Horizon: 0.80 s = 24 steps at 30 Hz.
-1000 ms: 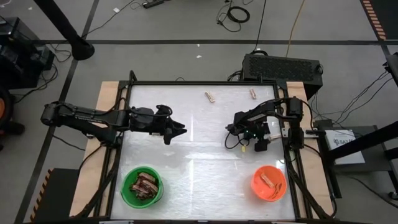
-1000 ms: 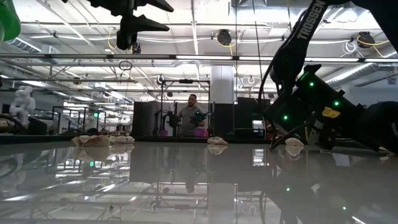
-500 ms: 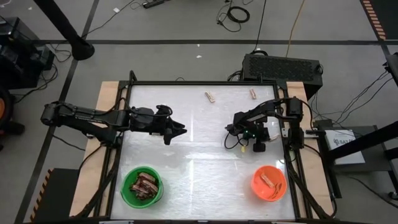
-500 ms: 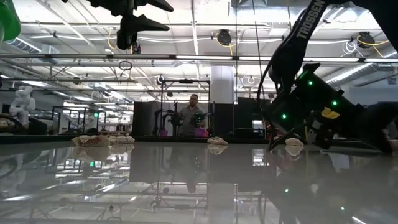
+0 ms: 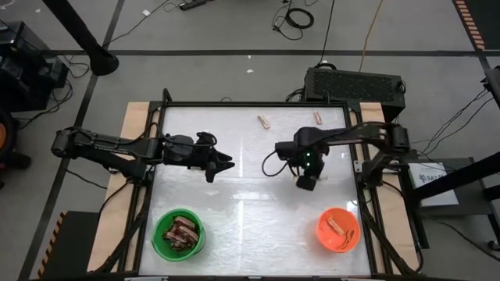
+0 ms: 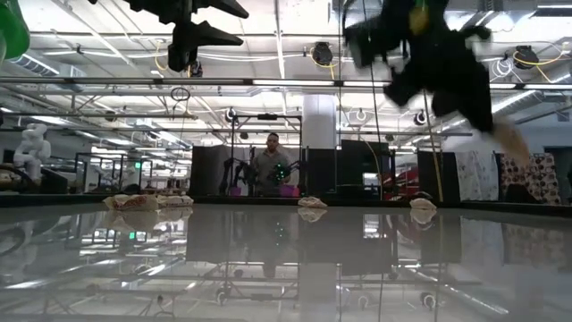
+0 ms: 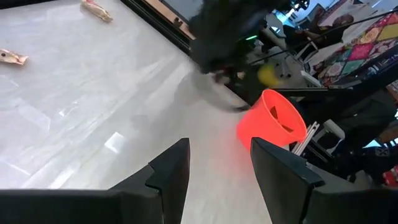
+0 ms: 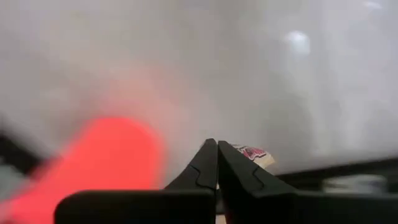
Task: Sort candy by brand, put in halloween buckets
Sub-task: Put the white candy into the orange bucket
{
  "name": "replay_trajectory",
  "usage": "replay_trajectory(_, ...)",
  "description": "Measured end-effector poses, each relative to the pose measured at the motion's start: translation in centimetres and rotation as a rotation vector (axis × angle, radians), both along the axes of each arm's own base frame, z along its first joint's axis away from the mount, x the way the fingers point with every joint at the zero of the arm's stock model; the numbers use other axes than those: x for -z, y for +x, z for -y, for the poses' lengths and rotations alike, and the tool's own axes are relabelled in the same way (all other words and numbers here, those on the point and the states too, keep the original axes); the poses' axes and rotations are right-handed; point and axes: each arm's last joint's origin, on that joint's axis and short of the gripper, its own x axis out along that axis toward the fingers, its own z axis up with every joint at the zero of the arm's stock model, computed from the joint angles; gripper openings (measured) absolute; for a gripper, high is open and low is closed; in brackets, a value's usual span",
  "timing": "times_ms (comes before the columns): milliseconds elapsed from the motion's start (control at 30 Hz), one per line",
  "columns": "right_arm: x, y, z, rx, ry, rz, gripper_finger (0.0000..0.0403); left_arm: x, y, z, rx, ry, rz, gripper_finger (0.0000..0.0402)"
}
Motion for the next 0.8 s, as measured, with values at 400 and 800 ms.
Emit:
replay_trajectory(400, -11.5, -2.0, -9.9, 0.199, 0.185, 0.229, 0.0001, 0.0, 0.0, 0.0, 0.054, 0.148, -0.004, 0.0177)
replay_trajectory(800, -10.8, -5.1, -18.4, 0.223, 0.129, 0.163, 0.0000, -0.1, 0.1, 0.0, 0.089, 0.269, 0.007, 0.0177)
